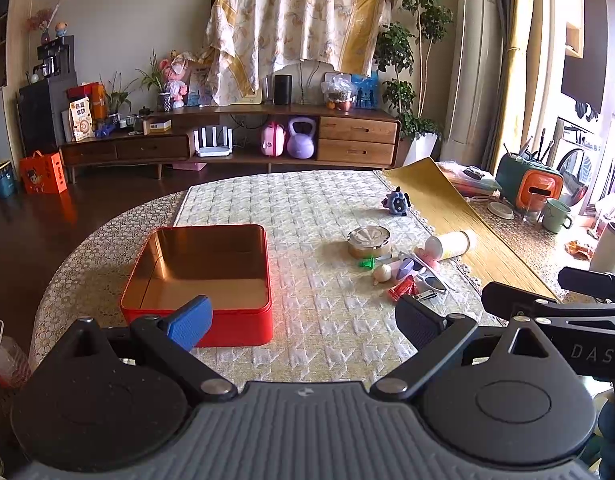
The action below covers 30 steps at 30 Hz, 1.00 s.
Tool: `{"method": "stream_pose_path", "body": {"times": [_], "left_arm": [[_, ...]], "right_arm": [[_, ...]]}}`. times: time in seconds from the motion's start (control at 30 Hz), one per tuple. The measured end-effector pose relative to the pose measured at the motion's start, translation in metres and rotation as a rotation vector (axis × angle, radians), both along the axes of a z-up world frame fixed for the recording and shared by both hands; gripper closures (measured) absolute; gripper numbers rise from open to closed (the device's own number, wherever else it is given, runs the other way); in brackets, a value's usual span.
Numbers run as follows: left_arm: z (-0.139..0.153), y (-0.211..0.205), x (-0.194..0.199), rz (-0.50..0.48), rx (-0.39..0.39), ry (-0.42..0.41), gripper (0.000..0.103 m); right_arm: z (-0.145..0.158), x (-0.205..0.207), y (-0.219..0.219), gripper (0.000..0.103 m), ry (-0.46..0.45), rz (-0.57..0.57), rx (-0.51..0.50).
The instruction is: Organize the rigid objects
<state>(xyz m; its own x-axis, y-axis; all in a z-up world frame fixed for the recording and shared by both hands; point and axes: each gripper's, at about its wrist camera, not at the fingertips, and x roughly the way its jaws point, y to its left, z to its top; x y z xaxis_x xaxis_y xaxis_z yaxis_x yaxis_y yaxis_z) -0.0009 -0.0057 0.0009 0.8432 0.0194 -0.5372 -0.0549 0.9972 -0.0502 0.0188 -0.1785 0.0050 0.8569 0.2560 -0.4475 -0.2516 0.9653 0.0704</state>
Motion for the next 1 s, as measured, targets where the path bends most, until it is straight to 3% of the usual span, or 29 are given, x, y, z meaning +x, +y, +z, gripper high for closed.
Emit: {"method": "stream_pose_path", "body": {"times": [1.0], "left_arm": [[-0.0003, -0.0014, 0.0076, -0.009, 0.014, 0.014, 0.004]], "right_arm": [[-0.0018, 0.0059, -0.0031, 0.0, 0.017, -0.007, -0.008]]}}
